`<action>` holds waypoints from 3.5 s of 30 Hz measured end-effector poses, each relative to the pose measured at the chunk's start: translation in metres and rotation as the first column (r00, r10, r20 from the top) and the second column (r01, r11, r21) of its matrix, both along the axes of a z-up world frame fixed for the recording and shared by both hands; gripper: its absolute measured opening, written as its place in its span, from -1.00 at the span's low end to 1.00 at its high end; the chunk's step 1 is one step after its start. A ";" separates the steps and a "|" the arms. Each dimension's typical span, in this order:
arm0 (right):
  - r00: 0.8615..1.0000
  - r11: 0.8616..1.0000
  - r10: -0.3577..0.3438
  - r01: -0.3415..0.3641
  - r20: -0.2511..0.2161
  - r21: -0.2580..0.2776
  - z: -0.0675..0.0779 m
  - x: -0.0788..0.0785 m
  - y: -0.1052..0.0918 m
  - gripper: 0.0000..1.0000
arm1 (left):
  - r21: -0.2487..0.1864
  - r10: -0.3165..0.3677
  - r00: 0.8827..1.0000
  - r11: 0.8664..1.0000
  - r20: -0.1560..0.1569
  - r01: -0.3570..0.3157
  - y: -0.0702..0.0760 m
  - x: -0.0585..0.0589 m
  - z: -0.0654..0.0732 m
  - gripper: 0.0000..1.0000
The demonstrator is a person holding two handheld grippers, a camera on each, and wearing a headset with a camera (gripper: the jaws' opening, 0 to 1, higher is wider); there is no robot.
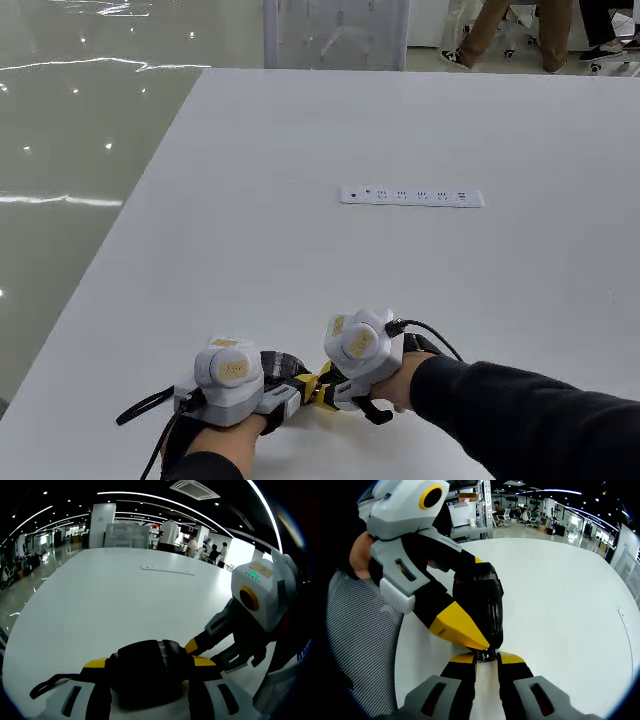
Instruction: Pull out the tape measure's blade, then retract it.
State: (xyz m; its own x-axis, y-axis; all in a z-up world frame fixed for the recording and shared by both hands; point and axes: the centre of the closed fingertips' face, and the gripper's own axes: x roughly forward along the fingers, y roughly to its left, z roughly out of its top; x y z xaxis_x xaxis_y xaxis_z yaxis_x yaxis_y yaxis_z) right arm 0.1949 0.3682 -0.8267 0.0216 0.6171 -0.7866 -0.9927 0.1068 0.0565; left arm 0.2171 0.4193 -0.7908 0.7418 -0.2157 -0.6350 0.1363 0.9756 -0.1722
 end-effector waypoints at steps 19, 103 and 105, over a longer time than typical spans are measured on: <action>0.999 0.999 0.043 -0.043 0.011 0.003 -0.001 -0.001 0.001 -0.76 | 0.000 -0.003 1.000 1.000 -0.006 0.003 -0.001 -0.001 -0.001 0.16; 0.760 0.772 -0.631 0.598 0.153 0.215 0.072 -0.067 -0.344 1.00 | 0.015 -0.373 0.897 0.925 0.237 0.380 0.096 -0.067 0.048 1.00; 0.761 0.775 -0.628 0.594 0.161 0.214 0.074 -0.066 -0.344 1.00 | 0.004 -0.352 0.905 0.932 0.239 0.361 0.100 -0.066 0.049 1.00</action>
